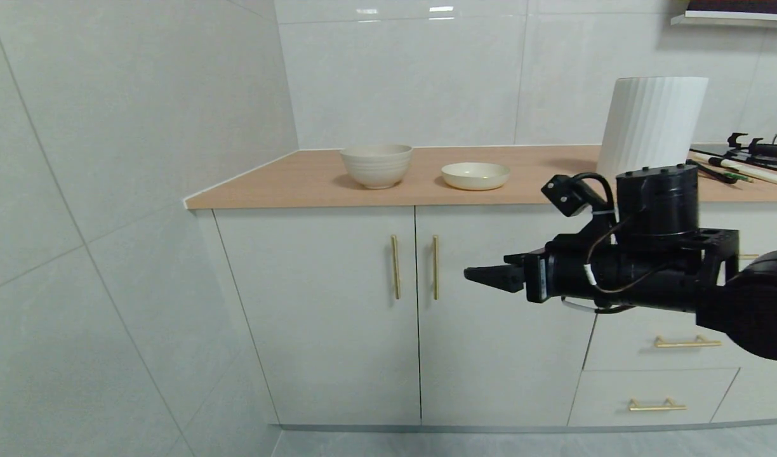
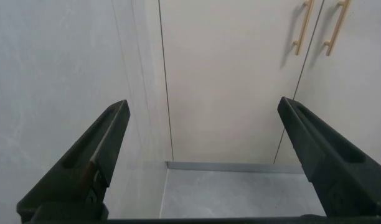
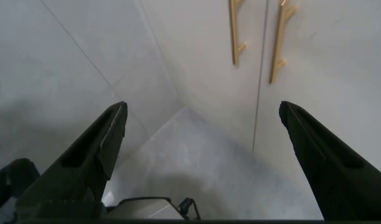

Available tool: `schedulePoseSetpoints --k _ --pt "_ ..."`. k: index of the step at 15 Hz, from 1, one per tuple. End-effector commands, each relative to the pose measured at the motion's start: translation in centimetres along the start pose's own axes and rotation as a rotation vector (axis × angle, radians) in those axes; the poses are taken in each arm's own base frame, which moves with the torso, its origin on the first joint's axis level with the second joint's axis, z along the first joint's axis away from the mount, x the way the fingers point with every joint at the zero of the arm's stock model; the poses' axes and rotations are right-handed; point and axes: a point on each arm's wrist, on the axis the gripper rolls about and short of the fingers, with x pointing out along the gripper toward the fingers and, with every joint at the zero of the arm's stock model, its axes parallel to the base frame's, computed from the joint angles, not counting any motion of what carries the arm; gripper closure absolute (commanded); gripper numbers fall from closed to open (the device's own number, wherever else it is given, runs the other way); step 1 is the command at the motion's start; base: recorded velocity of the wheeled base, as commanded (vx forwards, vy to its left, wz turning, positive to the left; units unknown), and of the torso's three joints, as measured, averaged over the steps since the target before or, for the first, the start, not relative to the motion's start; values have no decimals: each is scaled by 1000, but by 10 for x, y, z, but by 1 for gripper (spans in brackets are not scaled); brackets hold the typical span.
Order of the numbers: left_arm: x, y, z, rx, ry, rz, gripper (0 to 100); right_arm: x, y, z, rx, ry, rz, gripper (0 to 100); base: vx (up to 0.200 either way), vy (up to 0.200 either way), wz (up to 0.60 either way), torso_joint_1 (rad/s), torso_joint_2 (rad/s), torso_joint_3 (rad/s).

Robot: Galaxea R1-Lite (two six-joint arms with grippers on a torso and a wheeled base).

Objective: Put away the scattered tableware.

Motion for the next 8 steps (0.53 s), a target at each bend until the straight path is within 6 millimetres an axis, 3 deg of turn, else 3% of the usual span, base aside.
schedulePoseSetpoints --k 1,7,8 --pt "0 0 0 0 0 -1 0 24 -8 -15 20 61 -1 0 0 0 0 0 0 0" --pt "0 0 0 7 0 -1 0 52 -20 -28 31 34 3 0 0 0 0 0 0 0" --pt "0 0 0 4 0 -1 0 57 -22 -30 32 13 5 0 200 0 0 2 2 2"
